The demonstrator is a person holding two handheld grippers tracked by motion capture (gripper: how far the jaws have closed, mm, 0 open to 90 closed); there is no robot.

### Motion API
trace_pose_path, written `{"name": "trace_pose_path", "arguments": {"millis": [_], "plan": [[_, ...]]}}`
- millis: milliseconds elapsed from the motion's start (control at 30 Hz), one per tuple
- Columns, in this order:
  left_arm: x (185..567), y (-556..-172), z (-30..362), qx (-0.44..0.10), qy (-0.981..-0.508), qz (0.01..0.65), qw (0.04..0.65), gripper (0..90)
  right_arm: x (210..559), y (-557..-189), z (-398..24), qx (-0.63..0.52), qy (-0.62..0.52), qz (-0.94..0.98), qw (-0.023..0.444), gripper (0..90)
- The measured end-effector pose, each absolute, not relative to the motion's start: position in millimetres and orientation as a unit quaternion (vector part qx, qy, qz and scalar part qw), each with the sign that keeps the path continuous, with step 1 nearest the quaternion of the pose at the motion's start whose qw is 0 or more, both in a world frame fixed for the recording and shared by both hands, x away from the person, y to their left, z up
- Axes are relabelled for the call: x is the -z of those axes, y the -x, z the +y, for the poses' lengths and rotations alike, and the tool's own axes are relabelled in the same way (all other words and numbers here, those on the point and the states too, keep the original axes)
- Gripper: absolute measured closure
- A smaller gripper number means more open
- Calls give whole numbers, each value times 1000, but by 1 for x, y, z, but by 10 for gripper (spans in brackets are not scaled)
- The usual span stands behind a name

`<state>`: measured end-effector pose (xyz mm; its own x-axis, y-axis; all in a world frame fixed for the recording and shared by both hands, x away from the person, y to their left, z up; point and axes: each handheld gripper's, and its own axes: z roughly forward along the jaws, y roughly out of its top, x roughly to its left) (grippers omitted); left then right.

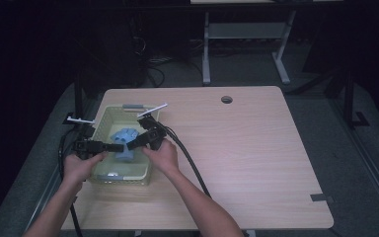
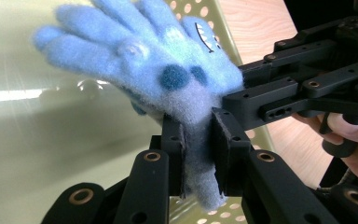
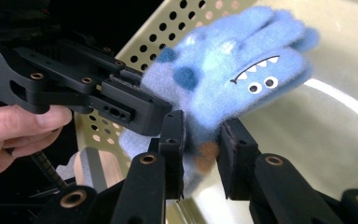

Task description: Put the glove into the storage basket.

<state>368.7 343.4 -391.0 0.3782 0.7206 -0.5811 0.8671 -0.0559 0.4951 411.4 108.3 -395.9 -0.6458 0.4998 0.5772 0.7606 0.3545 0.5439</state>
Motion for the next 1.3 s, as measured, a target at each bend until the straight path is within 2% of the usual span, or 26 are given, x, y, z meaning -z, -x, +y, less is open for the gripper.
{"name": "trace_pose_path", "arguments": {"millis": [267, 600, 733, 800, 900, 1033, 1133, 1233, 1300], "plan": [[394, -371, 335, 72, -730, 558, 388, 762, 393, -411, 103, 400, 395, -814, 146, 713], [404, -377, 321, 50, -751, 571, 329, 763, 387, -407, 96, 402, 392, -817, 131, 701], [409, -381, 316, 42, -760, 582, 288, 757, 385, -405, 93, 404, 389, -818, 131, 701], [410, -382, 316, 38, -759, 584, 283, 716, 384, -404, 91, 404, 387, -819, 127, 699], [410, -384, 318, 39, -750, 599, 279, 588, 382, -402, 89, 403, 384, -822, 122, 694], [402, -385, 324, 16, -748, 603, 275, 561, 379, -400, 85, 405, 383, -822, 118, 692], [391, -383, 328, -14, -747, 601, 284, 583, 377, -399, 82, 413, 384, -818, 115, 691], [386, -383, 328, -22, -748, 594, 295, 687, 375, -397, 77, 419, 383, -815, 116, 691], [389, -386, 321, -16, -756, 592, 279, 722, 374, -396, 73, 422, 385, -813, 118, 691]]}}
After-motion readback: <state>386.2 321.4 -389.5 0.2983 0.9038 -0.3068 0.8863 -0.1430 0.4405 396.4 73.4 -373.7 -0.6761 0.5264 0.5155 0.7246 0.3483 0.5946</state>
